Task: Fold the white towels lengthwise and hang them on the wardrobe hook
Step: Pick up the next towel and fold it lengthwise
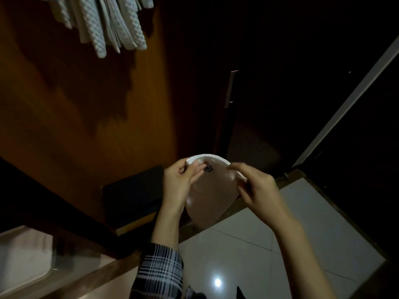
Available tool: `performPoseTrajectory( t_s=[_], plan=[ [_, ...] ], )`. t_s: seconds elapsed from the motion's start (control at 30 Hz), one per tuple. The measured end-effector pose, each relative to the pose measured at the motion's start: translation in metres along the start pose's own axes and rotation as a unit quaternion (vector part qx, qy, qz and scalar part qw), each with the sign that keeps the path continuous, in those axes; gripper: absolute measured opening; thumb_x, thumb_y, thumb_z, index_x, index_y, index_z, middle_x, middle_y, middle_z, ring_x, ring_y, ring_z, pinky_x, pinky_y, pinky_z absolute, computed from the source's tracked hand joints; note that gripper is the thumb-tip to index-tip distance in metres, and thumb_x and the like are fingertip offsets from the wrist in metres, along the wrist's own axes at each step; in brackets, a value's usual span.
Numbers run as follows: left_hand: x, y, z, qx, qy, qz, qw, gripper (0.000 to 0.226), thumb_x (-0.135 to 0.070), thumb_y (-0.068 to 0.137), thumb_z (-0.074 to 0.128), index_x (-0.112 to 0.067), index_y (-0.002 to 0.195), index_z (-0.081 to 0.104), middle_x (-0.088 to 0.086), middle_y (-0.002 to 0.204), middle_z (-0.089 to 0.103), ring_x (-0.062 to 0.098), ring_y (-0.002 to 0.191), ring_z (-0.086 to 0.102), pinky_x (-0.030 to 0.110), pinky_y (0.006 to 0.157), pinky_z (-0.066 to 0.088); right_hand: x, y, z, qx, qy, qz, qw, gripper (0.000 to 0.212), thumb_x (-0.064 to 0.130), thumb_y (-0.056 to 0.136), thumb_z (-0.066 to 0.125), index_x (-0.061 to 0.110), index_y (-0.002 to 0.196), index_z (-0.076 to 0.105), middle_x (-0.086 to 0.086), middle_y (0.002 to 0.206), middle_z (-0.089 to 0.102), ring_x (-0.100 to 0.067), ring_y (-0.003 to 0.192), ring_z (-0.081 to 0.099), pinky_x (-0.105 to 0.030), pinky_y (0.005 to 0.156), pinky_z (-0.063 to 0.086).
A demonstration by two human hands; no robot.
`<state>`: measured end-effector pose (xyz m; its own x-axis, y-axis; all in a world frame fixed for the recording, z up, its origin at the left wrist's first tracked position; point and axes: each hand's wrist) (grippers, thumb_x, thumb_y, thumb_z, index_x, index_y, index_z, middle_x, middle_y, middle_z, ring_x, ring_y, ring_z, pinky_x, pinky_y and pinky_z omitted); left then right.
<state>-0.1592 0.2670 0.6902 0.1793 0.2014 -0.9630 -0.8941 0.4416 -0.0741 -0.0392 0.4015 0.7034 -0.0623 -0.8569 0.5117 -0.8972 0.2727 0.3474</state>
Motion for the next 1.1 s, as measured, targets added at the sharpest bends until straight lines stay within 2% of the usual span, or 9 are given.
performPoseTrajectory(
  t_s=[0.07, 0.2, 0.3, 0.43, 0.57, 0.73, 0.87, 0.97, 1.1],
  plan=[
    [0.003, -0.003, -0.001, -0.001, -0.010, -0.015, 1.000, 0.018, -0.007, 0.091, 0.057, -0.021, 0.091, 0.069, 0.001, 0.088, 0.074, 0.011, 0.089, 0.071, 0.014, 0.071, 0.053, 0.004, 0.002, -0.003, 0.052, -0.073, -0.042, 0.995, 0.042, 0.008, 0.080, 0.065, 0.026, 0.118, 0.061, 0.007, 0.088, 0.063, -0.002, 0.068, 0.058, -0.017, 0.062, 0.049],
    [0.008, -0.007, -0.006, -0.009, 0.002, -0.031, 0.999, 0.018, -0.008, 0.087, 0.061, -0.024, 0.087, 0.070, -0.001, 0.086, 0.075, 0.009, 0.088, 0.070, 0.013, 0.069, 0.052, 0.006, 0.008, -0.012, 0.194, -0.121, -0.073, 0.971, 0.043, 0.026, 0.076, 0.056, 0.029, 0.119, 0.060, 0.017, 0.060, 0.045, 0.001, 0.048, 0.042, -0.010, 0.051, 0.028],
    [0.009, -0.007, -0.007, -0.019, 0.008, -0.037, 0.999, 0.016, -0.007, 0.087, 0.062, -0.021, 0.089, 0.070, 0.001, 0.089, 0.074, 0.008, 0.088, 0.070, 0.012, 0.068, 0.052, 0.002, 0.014, -0.015, 0.243, -0.162, -0.106, 0.951, 0.049, 0.021, 0.080, 0.054, 0.029, 0.128, 0.051, 0.017, 0.066, 0.050, 0.001, 0.052, 0.046, -0.012, 0.051, 0.024],
    [0.008, -0.007, -0.005, 0.011, 0.021, -0.021, 0.999, 0.016, -0.009, 0.088, 0.061, -0.022, 0.090, 0.070, -0.001, 0.087, 0.074, 0.009, 0.088, 0.070, 0.013, 0.070, 0.052, 0.004, 0.028, -0.024, 0.183, -0.247, -0.203, 0.930, 0.019, 0.021, 0.086, 0.065, 0.021, 0.105, 0.067, 0.004, 0.078, 0.068, -0.015, 0.069, 0.065, -0.028, 0.062, 0.048],
    [0.006, -0.006, 0.000, 0.060, 0.075, -0.006, 0.995, 0.016, -0.011, 0.090, 0.059, -0.014, 0.101, 0.070, -0.004, 0.083, 0.075, 0.007, 0.083, 0.070, 0.015, 0.068, 0.053, 0.003, 0.045, -0.028, 0.068, -0.257, -0.283, 0.921, 0.019, 0.030, 0.066, 0.083, 0.022, 0.081, 0.074, 0.001, 0.077, 0.062, -0.017, 0.071, 0.057, -0.026, 0.065, 0.036],
    [-0.001, -0.007, 0.007, 0.115, 0.162, 0.073, 0.977, 0.021, -0.013, 0.090, 0.060, -0.030, 0.093, 0.072, -0.011, 0.078, 0.074, -0.004, 0.068, 0.065, 0.011, 0.058, 0.047, 0.005, 0.057, -0.033, 0.094, -0.232, -0.241, 0.938, 0.028, 0.045, 0.080, 0.053, 0.025, 0.083, 0.073, -0.009, 0.123, 0.060, -0.026, 0.117, 0.054, -0.039, 0.092, 0.043],
    [-0.004, -0.008, 0.015, 0.134, 0.165, 0.094, 0.973, 0.023, -0.014, 0.089, 0.061, -0.017, 0.109, 0.071, -0.008, 0.097, 0.074, 0.009, 0.095, 0.067, 0.022, 0.078, 0.054, 0.002, 0.061, -0.043, 0.106, -0.164, -0.223, 0.955, 0.026, 0.041, 0.083, 0.058, 0.020, 0.086, 0.073, -0.003, 0.105, 0.070, -0.021, 0.100, 0.065, -0.038, 0.093, 0.043],
    [-0.004, -0.007, 0.023, 0.131, 0.216, 0.097, 0.963, 0.025, -0.016, 0.093, 0.055, -0.018, 0.113, 0.069, 0.002, 0.100, 0.072, 0.015, 0.098, 0.063, 0.027, 0.080, 0.049, -0.002, 0.061, -0.049, 0.108, -0.141, -0.204, 0.963, 0.020, 0.036, 0.077, 0.071, 0.018, 0.086, 0.071, 0.002, 0.084, 0.068, -0.016, 0.079, 0.065, -0.027, 0.077, 0.044],
    [-0.005, -0.008, 0.031, 0.130, 0.245, 0.085, 0.957, 0.030, -0.024, 0.100, 0.040, -0.027, 0.121, 0.062, 0.002, 0.115, 0.063, 0.009, 0.110, 0.056, 0.027, 0.095, 0.044, -0.003, 0.063, -0.054, 0.096, -0.097, -0.176, 0.975, 0.025, 0.039, 0.080, 0.066, 0.015, 0.088, 0.068, 0.003, 0.086, 0.060, -0.014, 0.072, 0.059, -0.026, 0.059, 0.047]
  ],
)
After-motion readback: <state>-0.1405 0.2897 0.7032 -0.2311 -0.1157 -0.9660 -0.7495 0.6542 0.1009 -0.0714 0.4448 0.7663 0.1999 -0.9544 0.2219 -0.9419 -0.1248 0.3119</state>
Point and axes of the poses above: each hand's wrist, its own y-axis towards the middle knuckle, its own z-axis out of the palm, x = y × z
